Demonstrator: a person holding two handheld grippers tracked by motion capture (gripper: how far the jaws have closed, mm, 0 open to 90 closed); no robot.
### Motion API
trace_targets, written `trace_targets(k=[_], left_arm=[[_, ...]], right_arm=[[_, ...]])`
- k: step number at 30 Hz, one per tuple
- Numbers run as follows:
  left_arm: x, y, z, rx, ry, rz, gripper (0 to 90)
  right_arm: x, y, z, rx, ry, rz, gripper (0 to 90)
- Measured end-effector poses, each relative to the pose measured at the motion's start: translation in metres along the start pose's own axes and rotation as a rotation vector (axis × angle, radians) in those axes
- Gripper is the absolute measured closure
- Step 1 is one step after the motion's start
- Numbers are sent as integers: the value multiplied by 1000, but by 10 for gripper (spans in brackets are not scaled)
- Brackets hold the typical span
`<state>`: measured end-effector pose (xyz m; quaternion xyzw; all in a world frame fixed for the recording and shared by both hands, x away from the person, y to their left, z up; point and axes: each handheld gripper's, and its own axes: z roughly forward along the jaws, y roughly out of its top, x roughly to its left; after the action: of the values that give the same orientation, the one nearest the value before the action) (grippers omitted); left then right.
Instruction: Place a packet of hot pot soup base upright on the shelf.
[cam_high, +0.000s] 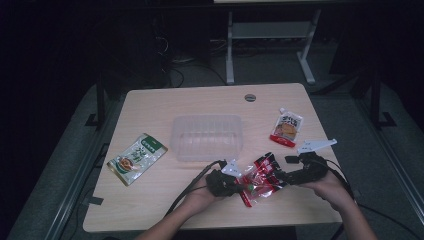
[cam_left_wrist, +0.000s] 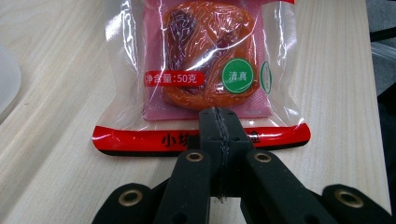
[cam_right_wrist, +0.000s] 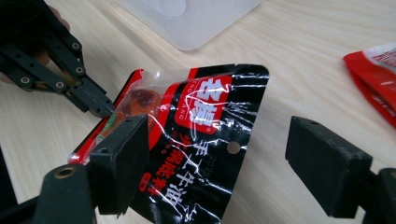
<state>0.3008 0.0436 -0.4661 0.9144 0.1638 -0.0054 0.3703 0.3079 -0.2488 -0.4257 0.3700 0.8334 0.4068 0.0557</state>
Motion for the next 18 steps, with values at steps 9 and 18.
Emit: trace_targets(k=[9, 18], left_arm=[[1, 0, 0, -4, -1, -5, 898], [1, 0, 0, 2, -7, -12, 898]], right_arm=[[-2, -2, 13, 42, 52, 17, 210], [-9, -5, 26, 65, 74, 40, 212]])
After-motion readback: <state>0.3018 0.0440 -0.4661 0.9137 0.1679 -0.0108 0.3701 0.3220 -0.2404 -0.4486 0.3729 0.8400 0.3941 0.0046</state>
